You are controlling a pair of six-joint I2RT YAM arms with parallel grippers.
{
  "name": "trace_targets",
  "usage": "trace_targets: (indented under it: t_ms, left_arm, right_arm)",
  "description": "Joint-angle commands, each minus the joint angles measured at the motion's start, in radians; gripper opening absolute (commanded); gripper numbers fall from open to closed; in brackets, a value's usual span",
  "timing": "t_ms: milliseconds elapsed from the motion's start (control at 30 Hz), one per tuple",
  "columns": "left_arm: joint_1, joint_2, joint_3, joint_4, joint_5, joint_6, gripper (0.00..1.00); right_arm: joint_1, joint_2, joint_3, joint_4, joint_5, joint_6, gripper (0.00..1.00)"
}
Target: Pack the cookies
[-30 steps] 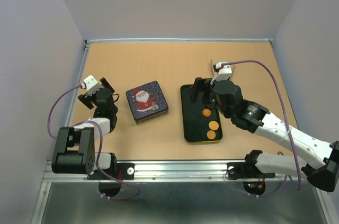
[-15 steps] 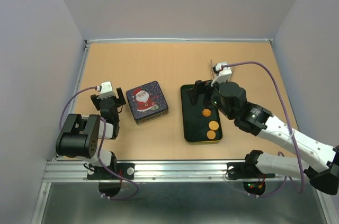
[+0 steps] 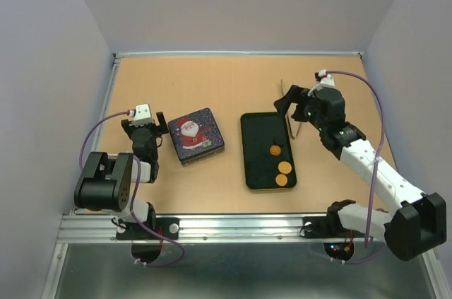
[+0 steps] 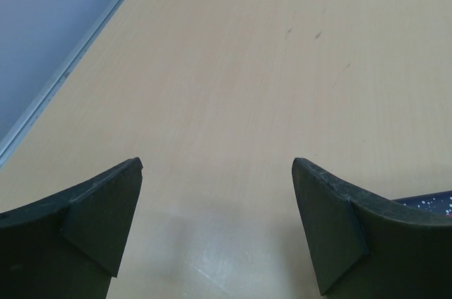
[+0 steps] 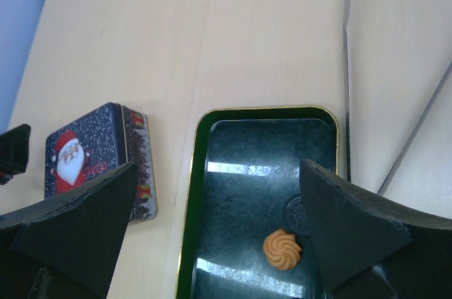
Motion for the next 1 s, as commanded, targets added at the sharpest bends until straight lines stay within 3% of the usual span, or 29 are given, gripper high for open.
trace_targets:
  t_ms: [0, 133, 300, 433, 533, 633, 733, 967]
  left_arm:
    - [-0.003, -0.025, 0.016, 0.260, 0.001, 0.021, 0.99]
    - [-0.003, -0.023, 0.014, 0.263, 0.001, 0.021, 0.99]
    - [-0.003, -0.026, 0.016, 0.263, 0.001, 0.022, 0.99]
    - [-0.003, -0.025, 0.014, 0.263, 0.001, 0.021, 0.99]
    - [-0.003, -0.025, 0.014, 0.263, 0.001, 0.021, 0.99]
    - [-0.003, -0.025, 0.014, 0.263, 0.001, 0.021, 0.99]
    - [-0.003, -0.025, 0.014, 0.263, 0.001, 0.021, 0.99]
    - [-0.003, -0.025, 0.014, 0.263, 0.001, 0.021, 0.99]
  right_arm:
    - [-0.171, 0.014, -0.047, 0.159, -0.303, 0.105, 1.00]
    - [-0.325, 0.070, -0.130, 0.267, -0.472, 0.140, 1.00]
    - [-0.503, 0.129, -0.104, 0.284, -0.372, 0.085, 1.00]
    - [-0.506, 0.153, -0.122, 0.329, -0.125, -0.021, 1.00]
    - [-0.506, 0.159, -0.203, 0.502, -0.034, -0.057, 1.00]
    - [-0.506, 0.211, -0.284, 0.619, -0.029, -0.113, 1.00]
    - [-0.506, 0.275, -0.306, 0.676, 0.087, -0.171, 0.98]
    - [-0.506, 0.373, -0.380, 0.857, 0.112, -0.239, 1.00]
